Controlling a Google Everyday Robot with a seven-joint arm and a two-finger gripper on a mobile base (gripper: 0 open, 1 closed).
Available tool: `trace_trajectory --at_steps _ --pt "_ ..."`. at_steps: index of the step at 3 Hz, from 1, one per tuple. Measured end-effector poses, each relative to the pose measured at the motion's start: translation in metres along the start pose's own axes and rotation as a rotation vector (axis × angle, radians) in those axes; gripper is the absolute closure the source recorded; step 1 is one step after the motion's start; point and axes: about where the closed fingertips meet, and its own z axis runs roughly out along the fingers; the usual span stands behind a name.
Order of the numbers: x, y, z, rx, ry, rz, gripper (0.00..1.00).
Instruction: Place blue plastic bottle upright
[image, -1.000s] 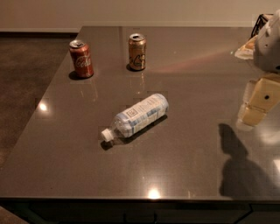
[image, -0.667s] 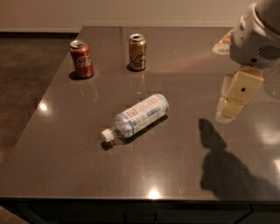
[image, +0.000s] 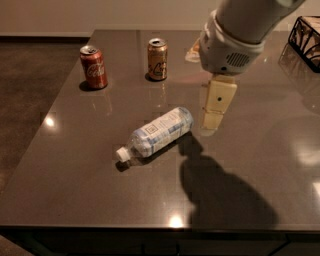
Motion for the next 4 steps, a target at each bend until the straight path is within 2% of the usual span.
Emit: trace_trajectory --at_steps 1,2,4 --pt "-0.029 0.005 0.025 -0.036 -0.002 -0.116 0.0" --pt "-0.05 0.018 0.05 -0.068 0.022 -0.224 0.0" --pt "-0.073 0.034 0.095 -0.145 0.078 -0.369 0.0"
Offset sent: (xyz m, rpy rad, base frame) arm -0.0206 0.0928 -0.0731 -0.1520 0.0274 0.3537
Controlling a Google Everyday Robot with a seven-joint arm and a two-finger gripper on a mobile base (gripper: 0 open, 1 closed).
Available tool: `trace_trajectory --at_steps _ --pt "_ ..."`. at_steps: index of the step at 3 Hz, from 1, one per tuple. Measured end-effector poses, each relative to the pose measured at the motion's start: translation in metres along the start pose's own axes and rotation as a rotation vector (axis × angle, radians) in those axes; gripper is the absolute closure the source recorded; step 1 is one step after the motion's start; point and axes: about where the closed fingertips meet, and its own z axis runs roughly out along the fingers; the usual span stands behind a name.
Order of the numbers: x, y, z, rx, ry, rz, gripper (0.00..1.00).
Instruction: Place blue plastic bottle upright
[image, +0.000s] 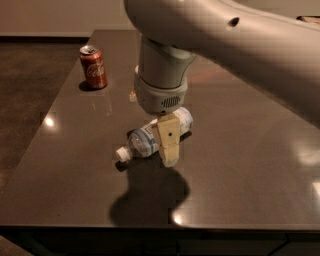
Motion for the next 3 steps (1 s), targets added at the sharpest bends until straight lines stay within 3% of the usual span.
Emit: trace_trajectory --at_steps 2,3 --pt "-0.01 -0.005 0.035 -0.055 0.056 -0.069 0.0" --pt "-0.01 -0.007 0.045 -0.069 0.072 -0.083 0.19"
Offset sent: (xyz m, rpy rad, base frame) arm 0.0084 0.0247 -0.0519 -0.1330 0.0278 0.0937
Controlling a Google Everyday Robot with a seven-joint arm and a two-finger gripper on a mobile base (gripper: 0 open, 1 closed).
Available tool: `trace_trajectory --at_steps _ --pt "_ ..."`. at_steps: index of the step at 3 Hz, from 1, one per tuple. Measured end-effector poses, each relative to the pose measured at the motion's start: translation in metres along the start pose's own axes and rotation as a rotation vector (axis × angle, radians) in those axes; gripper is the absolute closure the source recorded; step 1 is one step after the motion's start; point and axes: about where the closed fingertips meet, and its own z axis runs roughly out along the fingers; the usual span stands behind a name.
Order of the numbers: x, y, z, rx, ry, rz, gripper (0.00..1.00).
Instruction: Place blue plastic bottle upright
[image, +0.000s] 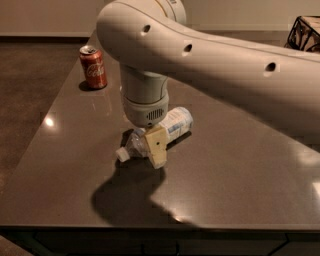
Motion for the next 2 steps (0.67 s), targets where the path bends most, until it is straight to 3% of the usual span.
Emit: trace_trajectory --at_steps 2 --pt "0.0096 -0.0038 0.0014 0.012 0.008 0.022 0.65"
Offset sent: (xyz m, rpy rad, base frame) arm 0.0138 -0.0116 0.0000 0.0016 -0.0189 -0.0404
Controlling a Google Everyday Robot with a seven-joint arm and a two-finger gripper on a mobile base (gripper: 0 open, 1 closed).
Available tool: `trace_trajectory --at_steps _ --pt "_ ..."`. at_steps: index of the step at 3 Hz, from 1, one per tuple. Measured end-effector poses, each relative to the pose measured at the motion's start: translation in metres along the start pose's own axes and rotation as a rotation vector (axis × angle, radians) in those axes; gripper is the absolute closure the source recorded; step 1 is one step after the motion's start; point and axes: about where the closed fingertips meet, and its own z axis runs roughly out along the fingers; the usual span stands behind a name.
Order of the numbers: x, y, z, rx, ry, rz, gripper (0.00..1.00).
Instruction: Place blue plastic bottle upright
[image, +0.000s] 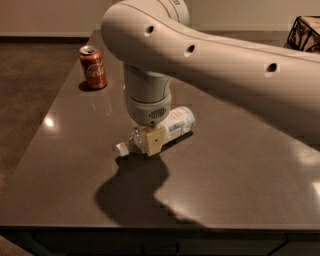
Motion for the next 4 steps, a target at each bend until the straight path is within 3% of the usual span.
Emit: trace_trajectory --at_steps 1,2,3,4 --pt "0.006 -0.003 -0.017 0.017 -0.022 0.033 0.88" --pt "0.018 -0.005 -0.048 0.045 -0.107 0.106 1.0" --pt "0.029 -0.012 -0.083 0.075 -0.275 0.21 1.0" --pt "0.038 -0.025 -0.109 0.095 -0.489 0.329 1.0"
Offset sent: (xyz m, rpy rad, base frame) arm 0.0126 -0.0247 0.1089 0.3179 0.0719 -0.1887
